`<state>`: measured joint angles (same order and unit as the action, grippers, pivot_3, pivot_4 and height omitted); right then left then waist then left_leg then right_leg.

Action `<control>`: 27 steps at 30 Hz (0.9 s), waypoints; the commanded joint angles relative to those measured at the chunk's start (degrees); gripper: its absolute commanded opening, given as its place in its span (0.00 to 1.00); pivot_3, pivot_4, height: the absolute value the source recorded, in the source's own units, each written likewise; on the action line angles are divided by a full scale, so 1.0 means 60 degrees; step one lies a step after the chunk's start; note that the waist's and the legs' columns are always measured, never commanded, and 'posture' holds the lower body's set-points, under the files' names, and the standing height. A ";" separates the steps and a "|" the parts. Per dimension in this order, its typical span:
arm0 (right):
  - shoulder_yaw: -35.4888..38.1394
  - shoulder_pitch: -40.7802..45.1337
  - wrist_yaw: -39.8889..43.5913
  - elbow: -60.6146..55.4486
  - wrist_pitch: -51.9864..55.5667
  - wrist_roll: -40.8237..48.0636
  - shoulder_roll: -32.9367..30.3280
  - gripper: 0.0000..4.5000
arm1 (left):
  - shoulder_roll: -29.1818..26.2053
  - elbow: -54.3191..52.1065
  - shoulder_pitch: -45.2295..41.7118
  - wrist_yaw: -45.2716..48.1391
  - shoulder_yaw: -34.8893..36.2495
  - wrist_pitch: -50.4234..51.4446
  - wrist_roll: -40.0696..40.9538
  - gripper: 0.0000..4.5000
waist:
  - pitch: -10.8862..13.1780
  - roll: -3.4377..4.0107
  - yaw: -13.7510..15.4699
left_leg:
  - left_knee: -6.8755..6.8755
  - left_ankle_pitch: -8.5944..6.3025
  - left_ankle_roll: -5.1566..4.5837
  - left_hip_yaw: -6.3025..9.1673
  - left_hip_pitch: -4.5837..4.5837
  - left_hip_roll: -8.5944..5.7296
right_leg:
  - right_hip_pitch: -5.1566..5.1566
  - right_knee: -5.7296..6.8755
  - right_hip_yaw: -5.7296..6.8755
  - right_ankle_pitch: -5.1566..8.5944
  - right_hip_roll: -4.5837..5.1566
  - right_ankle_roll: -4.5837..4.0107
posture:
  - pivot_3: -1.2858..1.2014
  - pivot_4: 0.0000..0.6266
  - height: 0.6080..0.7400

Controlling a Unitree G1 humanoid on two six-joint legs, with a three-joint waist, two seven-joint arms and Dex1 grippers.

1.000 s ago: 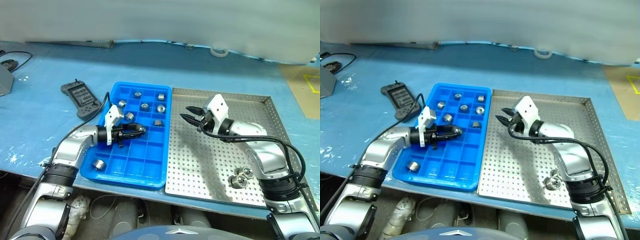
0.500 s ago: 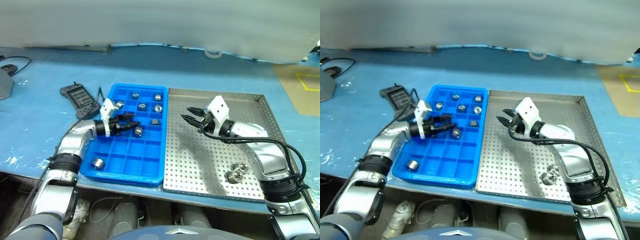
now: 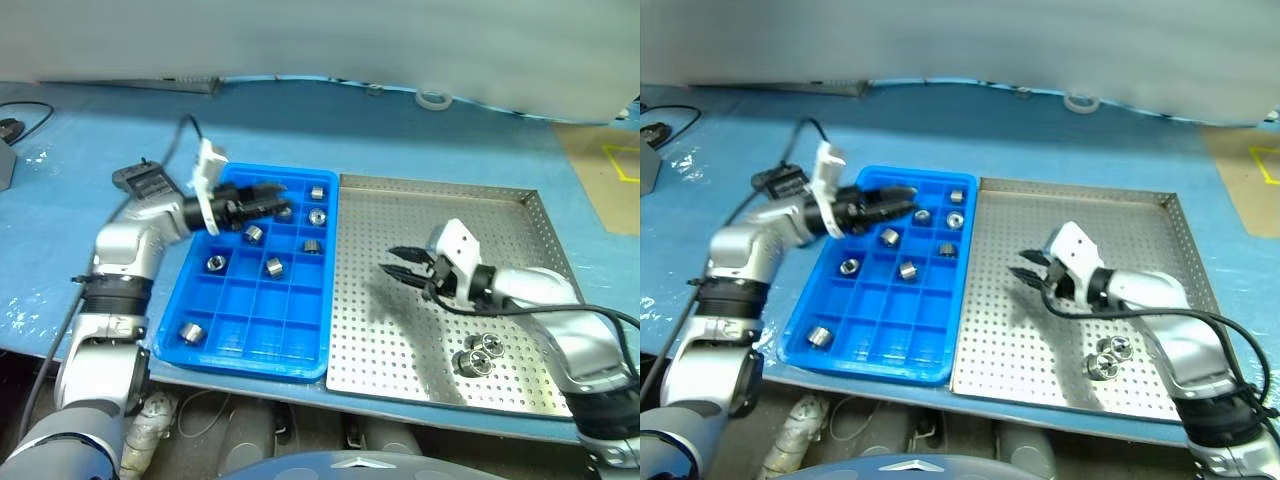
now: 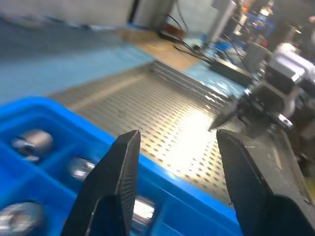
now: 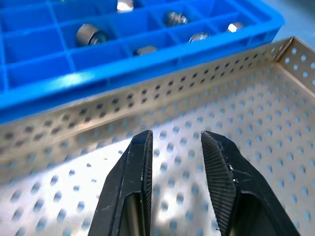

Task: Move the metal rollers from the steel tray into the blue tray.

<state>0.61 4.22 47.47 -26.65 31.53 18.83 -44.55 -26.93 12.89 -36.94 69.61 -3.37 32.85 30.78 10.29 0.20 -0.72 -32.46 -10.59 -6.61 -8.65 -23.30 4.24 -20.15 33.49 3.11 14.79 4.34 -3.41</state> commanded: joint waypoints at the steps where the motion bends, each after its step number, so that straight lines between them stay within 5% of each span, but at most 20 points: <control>1: 0.0783 -0.0625 -0.0009 -0.0774 -0.0099 -0.0035 -0.0440 0.36 | 0.0238 -0.0656 0.0188 0.0336 -0.0733 -0.0407 -0.0350 0.57 | 0.0002 0.0003 -0.0009 | 0.0000 -0.0009 0.0033 0.0000 0.0011 0.0001 | 0.0009 -0.0002 -0.0002 0.0001 0.0000 0.0001 | 0.40 0.24 1.00; 12: 0.1135 -0.3903 -0.0632 -0.3094 -0.0591 -0.1585 -0.0999 0.36 | 0.0650 -0.1200 0.0695 0.1312 -0.2146 -0.0862 -0.0731 0.57 | 0.0001 0.0006 -0.0196 | 0.0021 0.0009 0.0068 -0.0019 0.0102 0.0025 | 0.0079 -0.0031 -0.0005 0.0010 -0.0006 0.0019 | 0.34 0.24 1.00; 23: 0.3567 -0.6074 -0.0552 -0.2240 -0.1132 -0.1486 -0.0246 0.36 | 0.1133 -0.0556 -0.0155 0.1422 -0.2233 -0.0575 -0.0843 0.57 | -0.0004 0.0010 -0.0553 | 0.0001 -0.0012 0.0035 -0.0022 0.0070 0.0023 | 0.0087 -0.0077 -0.0002 0.0008 -0.0006 0.0020 | 0.31 0.24 1.00; 27: 0.3424 -0.6476 -0.0599 -0.2168 -0.1089 -0.1727 0.0071 0.36 | 0.1621 -0.0494 -0.0193 0.1052 -0.2352 -0.0589 -0.1042 0.57 | -0.0009 0.0019 -0.0699 | 0.0002 -0.0017 0.0023 -0.0022 0.0067 0.0023 | 0.0091 -0.0087 -0.0001 0.0008 -0.0006 0.0019 | 0.31 0.24 1.00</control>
<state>20.12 -33.62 44.07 -38.34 25.40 8.98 -44.47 -17.62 10.62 -37.16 76.73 -17.23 29.50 24.86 10.24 0.31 -4.91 -32.45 -10.70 -6.47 -8.78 -22.92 4.38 -19.62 32.97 3.10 14.84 4.30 -3.30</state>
